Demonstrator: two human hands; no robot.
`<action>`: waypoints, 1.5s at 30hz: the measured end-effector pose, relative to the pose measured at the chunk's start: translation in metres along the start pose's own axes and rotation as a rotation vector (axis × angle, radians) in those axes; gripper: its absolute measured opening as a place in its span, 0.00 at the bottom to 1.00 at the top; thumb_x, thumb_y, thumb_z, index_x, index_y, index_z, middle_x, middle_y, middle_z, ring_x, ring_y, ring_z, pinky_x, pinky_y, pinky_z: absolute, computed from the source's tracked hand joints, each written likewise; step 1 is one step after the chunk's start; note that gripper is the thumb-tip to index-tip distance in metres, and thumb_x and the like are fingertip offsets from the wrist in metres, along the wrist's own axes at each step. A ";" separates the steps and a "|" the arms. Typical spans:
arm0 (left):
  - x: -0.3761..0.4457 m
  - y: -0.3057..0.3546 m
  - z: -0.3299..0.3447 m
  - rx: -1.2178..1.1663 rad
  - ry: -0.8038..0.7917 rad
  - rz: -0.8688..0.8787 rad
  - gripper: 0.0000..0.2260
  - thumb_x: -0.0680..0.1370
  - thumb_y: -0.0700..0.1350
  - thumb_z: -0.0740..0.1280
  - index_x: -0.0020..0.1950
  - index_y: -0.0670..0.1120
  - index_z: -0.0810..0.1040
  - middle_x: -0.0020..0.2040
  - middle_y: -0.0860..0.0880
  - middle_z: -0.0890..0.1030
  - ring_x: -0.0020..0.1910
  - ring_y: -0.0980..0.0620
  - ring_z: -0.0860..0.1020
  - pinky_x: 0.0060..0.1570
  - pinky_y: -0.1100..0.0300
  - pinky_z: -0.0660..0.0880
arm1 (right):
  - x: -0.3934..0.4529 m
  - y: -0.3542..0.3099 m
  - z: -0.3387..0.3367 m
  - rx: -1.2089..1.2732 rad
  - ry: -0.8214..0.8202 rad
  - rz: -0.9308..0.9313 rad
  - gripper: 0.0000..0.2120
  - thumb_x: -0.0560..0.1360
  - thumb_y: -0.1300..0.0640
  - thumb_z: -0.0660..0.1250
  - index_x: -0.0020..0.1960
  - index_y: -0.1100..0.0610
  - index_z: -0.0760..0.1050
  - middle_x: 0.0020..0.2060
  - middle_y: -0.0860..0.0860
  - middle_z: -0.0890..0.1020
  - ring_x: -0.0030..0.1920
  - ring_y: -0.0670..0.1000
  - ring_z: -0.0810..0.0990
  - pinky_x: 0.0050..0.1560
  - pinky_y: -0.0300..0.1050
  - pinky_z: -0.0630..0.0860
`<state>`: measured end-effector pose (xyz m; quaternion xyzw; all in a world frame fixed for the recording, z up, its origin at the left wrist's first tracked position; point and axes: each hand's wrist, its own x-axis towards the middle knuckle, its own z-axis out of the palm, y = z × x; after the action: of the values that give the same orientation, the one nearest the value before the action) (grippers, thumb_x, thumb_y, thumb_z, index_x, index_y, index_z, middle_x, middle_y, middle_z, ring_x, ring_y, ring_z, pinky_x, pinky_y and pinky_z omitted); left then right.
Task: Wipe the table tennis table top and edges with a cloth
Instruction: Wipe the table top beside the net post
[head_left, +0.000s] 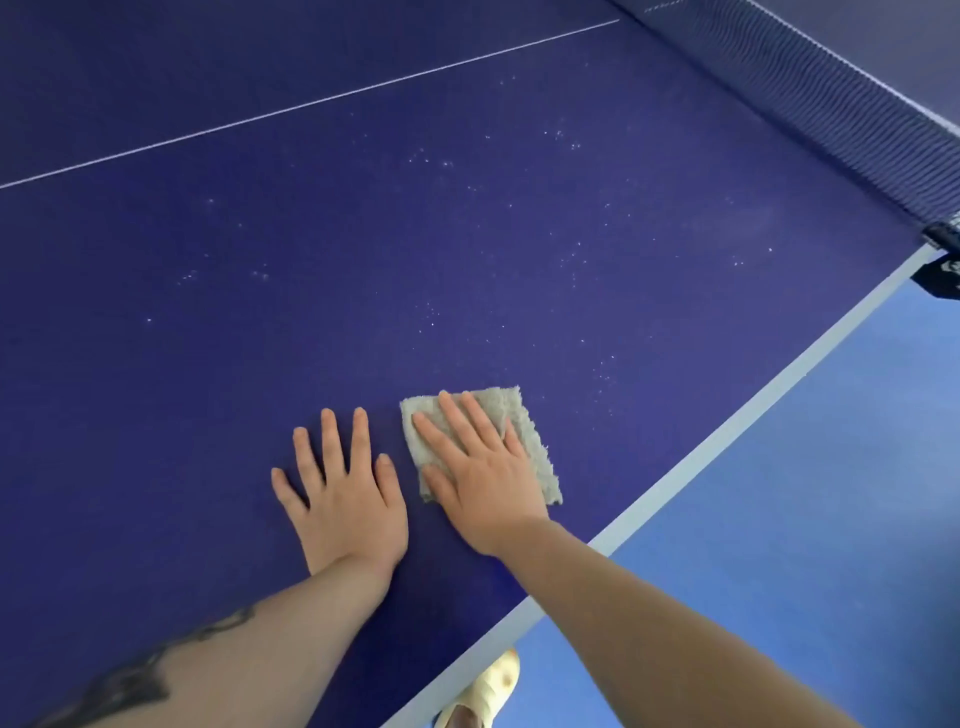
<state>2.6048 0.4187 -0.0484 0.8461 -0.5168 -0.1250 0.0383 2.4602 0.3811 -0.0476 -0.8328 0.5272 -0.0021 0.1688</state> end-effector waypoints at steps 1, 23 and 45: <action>0.000 0.000 0.000 -0.005 0.000 -0.003 0.25 0.82 0.55 0.44 0.80 0.56 0.44 0.81 0.51 0.45 0.79 0.47 0.39 0.75 0.41 0.41 | 0.008 0.017 -0.009 0.020 -0.021 0.067 0.26 0.83 0.42 0.44 0.80 0.40 0.45 0.80 0.42 0.42 0.79 0.45 0.36 0.78 0.54 0.40; -0.003 0.000 0.003 0.046 -0.003 -0.012 0.26 0.81 0.55 0.41 0.80 0.55 0.46 0.81 0.50 0.47 0.79 0.45 0.41 0.75 0.39 0.43 | -0.067 0.101 -0.006 0.137 0.306 0.872 0.27 0.83 0.42 0.44 0.81 0.45 0.49 0.81 0.50 0.49 0.80 0.51 0.44 0.76 0.63 0.51; 0.019 -0.020 -0.013 -0.091 -0.007 0.136 0.25 0.80 0.54 0.46 0.76 0.53 0.66 0.76 0.50 0.66 0.75 0.46 0.62 0.69 0.44 0.60 | 0.006 -0.043 0.012 -0.060 0.072 0.016 0.27 0.82 0.42 0.46 0.80 0.44 0.53 0.80 0.47 0.52 0.80 0.50 0.48 0.75 0.54 0.50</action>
<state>2.6333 0.4102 -0.0428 0.8061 -0.5668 -0.1486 0.0830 2.5023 0.3956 -0.0476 -0.8326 0.5394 -0.0149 0.1248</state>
